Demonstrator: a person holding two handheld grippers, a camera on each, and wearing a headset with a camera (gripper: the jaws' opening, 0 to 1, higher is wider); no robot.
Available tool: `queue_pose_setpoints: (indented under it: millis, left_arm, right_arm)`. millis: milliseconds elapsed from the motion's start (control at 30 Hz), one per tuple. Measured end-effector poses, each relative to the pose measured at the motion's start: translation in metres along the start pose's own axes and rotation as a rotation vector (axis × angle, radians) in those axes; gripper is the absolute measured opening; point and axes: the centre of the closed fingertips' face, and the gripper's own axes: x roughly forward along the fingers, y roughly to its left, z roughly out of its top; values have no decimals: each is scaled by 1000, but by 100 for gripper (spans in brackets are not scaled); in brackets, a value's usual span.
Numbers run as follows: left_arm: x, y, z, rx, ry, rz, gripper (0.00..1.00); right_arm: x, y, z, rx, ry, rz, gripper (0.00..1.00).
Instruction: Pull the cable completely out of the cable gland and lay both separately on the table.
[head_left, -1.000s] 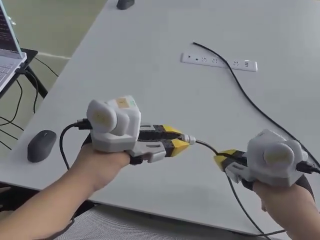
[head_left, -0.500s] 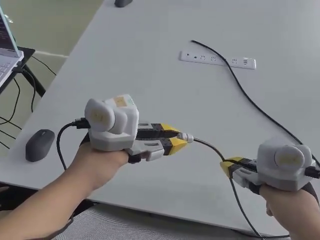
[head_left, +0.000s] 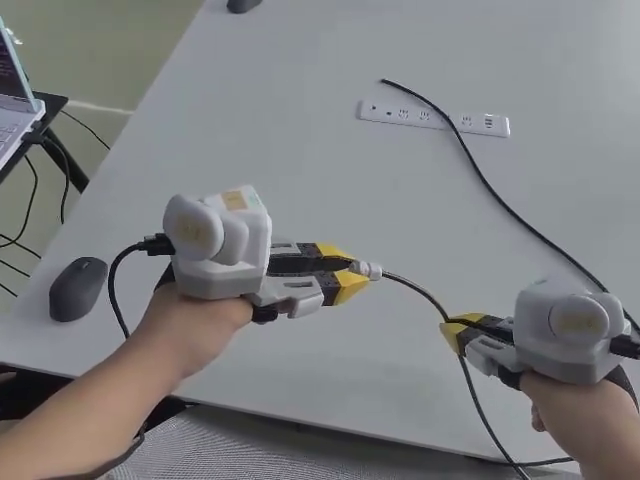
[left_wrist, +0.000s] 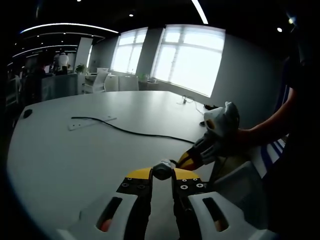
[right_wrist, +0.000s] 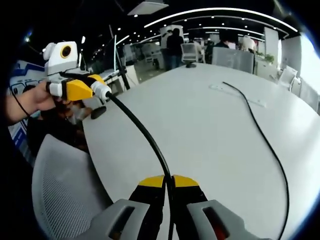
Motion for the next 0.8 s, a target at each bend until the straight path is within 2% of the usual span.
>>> queue_pose_setpoints:
  millis: [367, 800]
  left_arm:
    - [-2, 1, -1, -9, -6, 5, 15]
    - [-1, 0, -9, -2, 16, -17, 15]
  right_arm:
    - [1, -1, 0, -13, 3, -6, 0]
    - [1, -1, 2, -19, 9, -12, 0]
